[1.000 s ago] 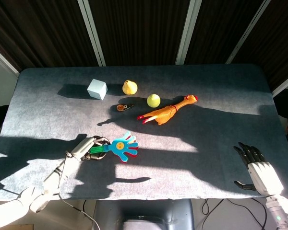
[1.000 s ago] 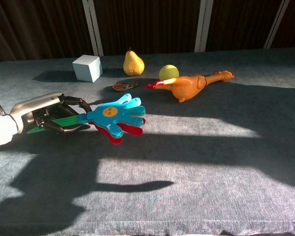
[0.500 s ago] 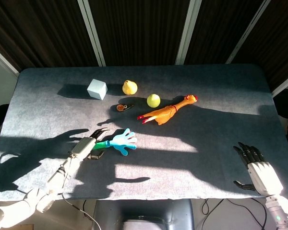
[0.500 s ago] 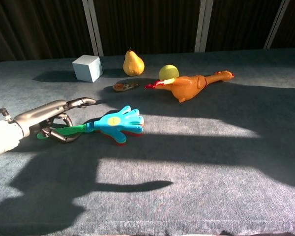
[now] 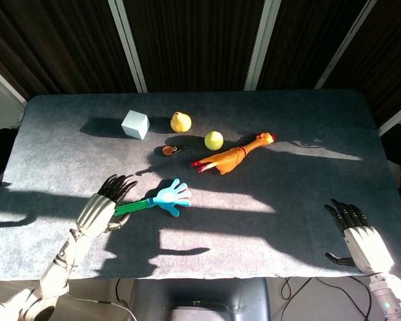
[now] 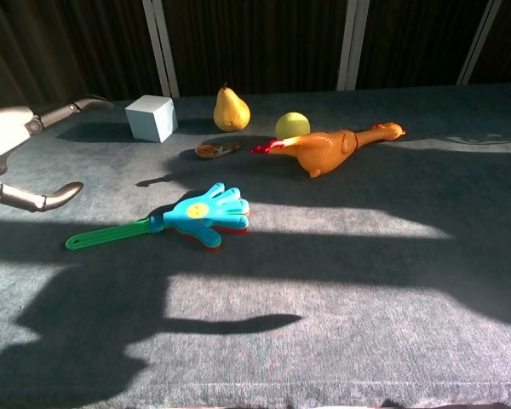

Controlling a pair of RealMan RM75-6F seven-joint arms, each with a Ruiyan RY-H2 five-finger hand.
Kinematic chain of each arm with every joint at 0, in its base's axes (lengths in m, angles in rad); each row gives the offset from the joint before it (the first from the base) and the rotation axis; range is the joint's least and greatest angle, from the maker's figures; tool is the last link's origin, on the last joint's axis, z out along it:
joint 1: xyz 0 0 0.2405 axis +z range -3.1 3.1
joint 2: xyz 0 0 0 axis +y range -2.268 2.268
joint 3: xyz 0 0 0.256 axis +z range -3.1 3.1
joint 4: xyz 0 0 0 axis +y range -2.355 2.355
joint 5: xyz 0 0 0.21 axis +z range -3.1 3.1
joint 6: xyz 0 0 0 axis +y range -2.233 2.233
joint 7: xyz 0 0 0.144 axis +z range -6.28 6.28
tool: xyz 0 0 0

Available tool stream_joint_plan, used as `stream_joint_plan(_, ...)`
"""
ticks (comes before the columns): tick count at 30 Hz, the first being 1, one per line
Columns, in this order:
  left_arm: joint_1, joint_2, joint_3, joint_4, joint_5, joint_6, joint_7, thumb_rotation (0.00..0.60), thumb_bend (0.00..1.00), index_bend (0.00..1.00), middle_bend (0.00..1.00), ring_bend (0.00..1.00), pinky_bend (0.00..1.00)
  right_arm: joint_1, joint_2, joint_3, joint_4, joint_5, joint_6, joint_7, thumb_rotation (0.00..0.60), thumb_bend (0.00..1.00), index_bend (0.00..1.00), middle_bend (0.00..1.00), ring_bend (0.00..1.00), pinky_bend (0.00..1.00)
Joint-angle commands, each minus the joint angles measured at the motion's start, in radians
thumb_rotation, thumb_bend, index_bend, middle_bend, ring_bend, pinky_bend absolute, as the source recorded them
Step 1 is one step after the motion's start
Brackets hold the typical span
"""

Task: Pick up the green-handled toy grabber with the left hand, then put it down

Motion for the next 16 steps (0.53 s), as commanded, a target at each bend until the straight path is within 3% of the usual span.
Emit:
stream_joint_plan(1, 0.184, 0.121, 0.062, -0.144, 0.067, 0.222, 0.230, 0.600, 0.40, 0.00, 0.00, 0.00, 0.00, -0.004, -0.005, 0.000, 0.000, -0.003, 0.008, -0.014, 0.600, 0.09, 0.00, 0.00, 0.00, 0.00)
stream_joint_plan(4, 0.285, 0.121, 0.101, -0.111, 0.050, 0.309, 0.221, 0.600, 0.40, 0.00, 0.00, 0.00, 0.00, -0.009, -0.014, -0.001, 0.002, -0.007, 0.018, -0.032, 0.600, 0.09, 0.00, 0.00, 0.00, 0.00)
stream_joint_plan(6, 0.332, 0.120, 0.115, -0.092, 0.018, 0.328, 0.142, 0.600, 0.40, 0.00, 0.00, 0.00, 0.00, -0.013, -0.020, -0.002, 0.003, -0.015, 0.028, -0.039, 0.600, 0.09, 0.00, 0.00, 0.00, 0.00)
stream_joint_plan(12, 0.316, 0.210, 0.149, -0.138, 0.026, 0.224, -0.038, 0.600, 0.40, 0.00, 0.00, 0.00, 0.00, -0.031, -0.032, -0.001, 0.015, -0.037, 0.075, -0.046, 0.600, 0.09, 0.00, 0.00, 0.00, 0.00)
stream_joint_plan(16, 0.302, 0.227, 0.146, -0.136, 0.032, 0.173, -0.043, 0.600, 0.40, 0.00, 0.00, 0.00, 0.00, -0.039, -0.026, 0.004, 0.015, -0.029, 0.086, -0.048, 0.600, 0.09, 0.00, 0.00, 0.00, 0.00)
